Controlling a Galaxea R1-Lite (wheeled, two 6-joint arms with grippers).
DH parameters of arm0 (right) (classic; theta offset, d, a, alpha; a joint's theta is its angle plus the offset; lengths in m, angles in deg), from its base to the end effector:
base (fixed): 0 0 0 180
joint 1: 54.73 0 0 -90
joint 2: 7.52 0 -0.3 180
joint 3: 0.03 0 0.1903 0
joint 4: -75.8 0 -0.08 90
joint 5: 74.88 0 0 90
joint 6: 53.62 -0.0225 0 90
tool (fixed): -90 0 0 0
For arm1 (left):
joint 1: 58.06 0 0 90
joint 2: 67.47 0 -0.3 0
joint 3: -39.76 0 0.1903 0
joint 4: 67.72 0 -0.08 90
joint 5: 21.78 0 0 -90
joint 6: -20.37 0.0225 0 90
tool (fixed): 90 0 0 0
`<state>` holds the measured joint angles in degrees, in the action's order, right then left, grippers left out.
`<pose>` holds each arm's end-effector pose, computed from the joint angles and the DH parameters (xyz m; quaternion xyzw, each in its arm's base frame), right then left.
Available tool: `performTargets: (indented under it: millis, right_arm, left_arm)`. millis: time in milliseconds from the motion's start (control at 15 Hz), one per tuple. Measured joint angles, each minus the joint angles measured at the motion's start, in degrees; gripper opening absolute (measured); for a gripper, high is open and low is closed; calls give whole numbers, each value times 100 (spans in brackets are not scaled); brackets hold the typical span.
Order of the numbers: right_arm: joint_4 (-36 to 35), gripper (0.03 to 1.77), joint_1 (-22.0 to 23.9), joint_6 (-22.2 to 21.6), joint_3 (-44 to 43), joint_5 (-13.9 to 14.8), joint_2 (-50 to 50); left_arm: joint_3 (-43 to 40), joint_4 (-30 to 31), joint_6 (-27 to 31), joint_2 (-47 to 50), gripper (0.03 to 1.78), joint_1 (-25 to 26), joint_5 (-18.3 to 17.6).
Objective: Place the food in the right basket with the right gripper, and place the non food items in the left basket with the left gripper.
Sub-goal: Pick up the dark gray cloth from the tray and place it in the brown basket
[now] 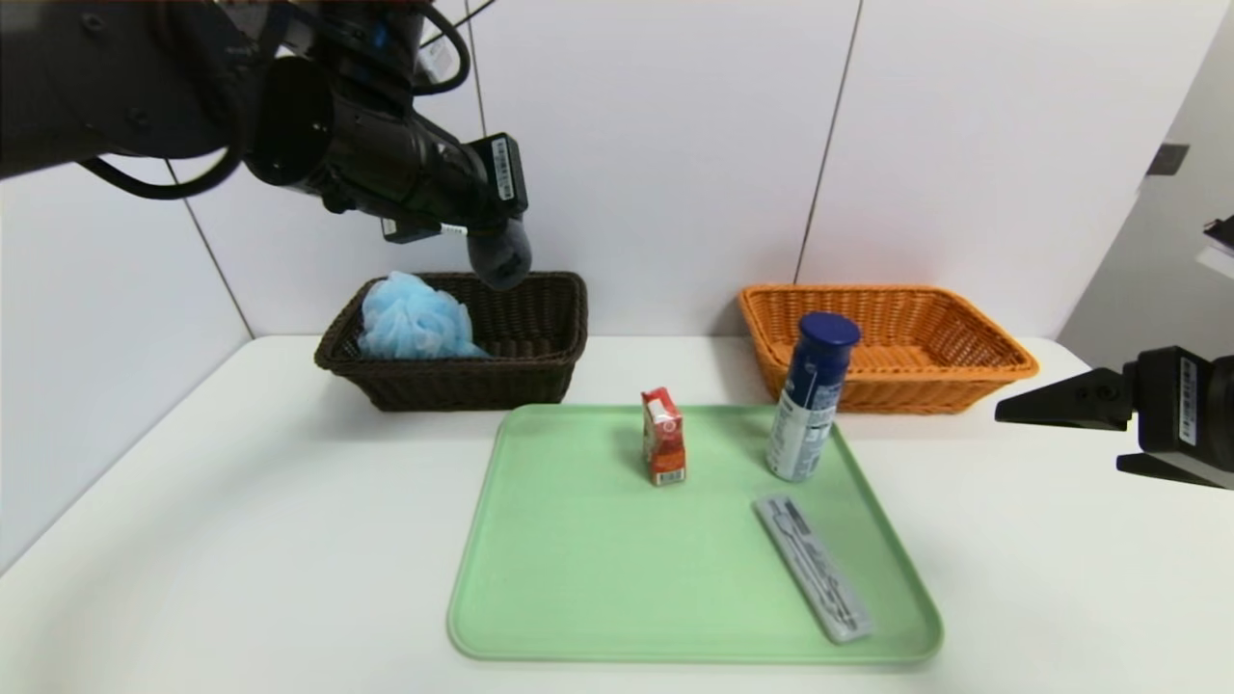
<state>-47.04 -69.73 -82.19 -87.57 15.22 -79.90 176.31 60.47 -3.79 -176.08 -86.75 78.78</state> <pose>0.1633 0.0437 0.2671 0.1828 0.3741 0.0296 0.9087 0.3154 -0.1679 0.3322 -0.1343 0.2227 -0.1100 0.9593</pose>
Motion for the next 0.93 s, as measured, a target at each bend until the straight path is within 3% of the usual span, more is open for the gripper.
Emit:
performTargets:
  millis: [533, 933]
  right_arm:
    - [-243, 171, 1, 46, 213, -7, 7]
    - [-240, 171, 0, 44, 211, -10, 52]
  left_arm:
    - [2, 992, 197, -1449, 26, 739, -15]
    - [5, 1185, 243, -2036, 26, 992, -85]
